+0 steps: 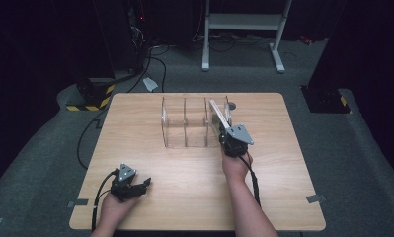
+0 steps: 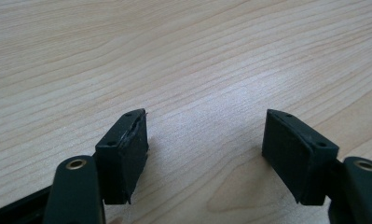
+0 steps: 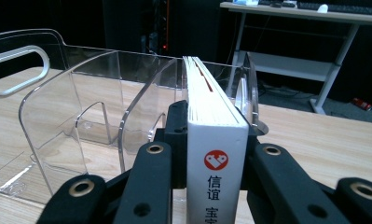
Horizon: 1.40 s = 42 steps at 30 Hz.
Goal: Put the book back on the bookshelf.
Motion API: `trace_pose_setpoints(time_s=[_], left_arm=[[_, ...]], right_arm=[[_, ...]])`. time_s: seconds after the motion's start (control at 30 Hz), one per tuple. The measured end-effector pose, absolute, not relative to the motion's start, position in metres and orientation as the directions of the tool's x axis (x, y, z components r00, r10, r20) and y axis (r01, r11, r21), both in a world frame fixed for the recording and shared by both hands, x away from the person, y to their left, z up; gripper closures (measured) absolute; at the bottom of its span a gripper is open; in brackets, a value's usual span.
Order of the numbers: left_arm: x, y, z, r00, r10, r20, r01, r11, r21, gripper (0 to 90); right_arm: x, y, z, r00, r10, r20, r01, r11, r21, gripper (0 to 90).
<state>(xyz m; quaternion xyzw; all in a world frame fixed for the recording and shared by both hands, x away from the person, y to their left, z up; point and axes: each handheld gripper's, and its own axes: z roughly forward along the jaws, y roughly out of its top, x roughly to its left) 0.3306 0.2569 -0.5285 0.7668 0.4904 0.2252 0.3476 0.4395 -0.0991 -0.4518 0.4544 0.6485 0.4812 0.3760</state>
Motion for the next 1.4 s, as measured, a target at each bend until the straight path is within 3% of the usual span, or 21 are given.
trace_pose_setpoints(time_s=[1.4], left_arm=[[0.330, 0.257, -0.529, 0.421, 0.907, 0.005, 0.594, -0.279, 0.754, 31.5]], right_arm=[[0.424, -0.102, -0.471, -0.272, 0.962, -0.021, 0.341, 0.117, 0.933, 71.2]])
